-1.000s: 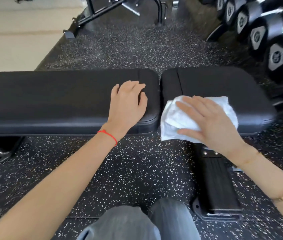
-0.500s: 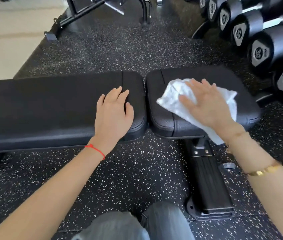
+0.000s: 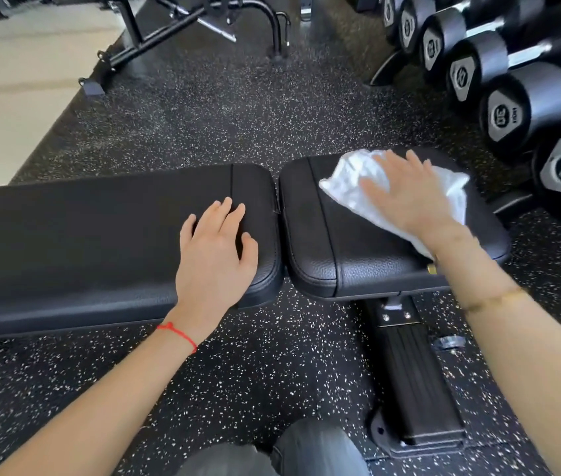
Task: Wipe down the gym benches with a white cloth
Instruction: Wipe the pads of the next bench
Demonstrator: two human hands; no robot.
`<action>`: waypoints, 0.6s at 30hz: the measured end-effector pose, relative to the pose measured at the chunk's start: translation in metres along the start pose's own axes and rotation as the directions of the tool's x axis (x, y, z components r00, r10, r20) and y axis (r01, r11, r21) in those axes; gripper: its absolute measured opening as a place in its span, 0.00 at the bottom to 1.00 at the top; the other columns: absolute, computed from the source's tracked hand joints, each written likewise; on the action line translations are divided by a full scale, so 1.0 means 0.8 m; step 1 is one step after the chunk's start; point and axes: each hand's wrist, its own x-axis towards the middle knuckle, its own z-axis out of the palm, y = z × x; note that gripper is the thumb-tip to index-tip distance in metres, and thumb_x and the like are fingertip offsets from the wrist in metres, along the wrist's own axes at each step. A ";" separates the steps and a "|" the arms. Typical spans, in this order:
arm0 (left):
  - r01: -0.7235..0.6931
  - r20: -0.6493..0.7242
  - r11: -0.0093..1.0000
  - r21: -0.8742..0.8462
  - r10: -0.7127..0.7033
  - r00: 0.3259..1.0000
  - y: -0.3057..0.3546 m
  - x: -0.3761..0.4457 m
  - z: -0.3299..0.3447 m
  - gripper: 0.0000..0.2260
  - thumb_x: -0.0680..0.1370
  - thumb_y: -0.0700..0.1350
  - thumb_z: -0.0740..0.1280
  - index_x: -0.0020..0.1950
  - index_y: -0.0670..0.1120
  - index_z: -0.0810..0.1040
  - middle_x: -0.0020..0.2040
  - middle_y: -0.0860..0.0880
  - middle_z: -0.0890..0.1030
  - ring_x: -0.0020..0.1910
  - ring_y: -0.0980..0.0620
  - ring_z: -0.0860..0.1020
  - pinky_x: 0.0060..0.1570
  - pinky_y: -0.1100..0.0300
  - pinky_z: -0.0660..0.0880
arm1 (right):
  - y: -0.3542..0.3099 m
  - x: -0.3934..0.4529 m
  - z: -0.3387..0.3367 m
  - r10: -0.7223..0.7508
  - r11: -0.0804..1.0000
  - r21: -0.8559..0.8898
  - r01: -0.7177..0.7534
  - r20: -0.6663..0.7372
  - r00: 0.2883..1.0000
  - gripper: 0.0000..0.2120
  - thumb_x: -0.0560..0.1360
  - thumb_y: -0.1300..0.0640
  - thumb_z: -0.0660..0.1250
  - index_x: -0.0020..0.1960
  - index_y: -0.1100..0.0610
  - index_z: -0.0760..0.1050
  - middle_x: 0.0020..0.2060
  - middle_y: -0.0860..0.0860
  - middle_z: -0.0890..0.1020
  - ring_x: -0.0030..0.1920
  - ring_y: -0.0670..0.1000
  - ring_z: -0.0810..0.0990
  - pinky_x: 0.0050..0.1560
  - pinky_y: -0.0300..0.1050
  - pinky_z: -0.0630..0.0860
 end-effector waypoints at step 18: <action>-0.152 0.011 0.984 -0.088 0.154 0.988 0.002 -0.001 -0.012 0.16 0.79 0.45 0.62 0.66 0.46 0.78 0.68 0.47 0.77 0.72 0.48 0.71 0.72 0.45 0.64 | 0.010 -0.070 -0.022 -0.304 0.947 0.121 0.298 0.032 0.952 0.28 0.81 0.37 0.55 0.77 0.47 0.62 0.76 0.45 0.65 0.78 0.55 0.57 0.78 0.55 0.46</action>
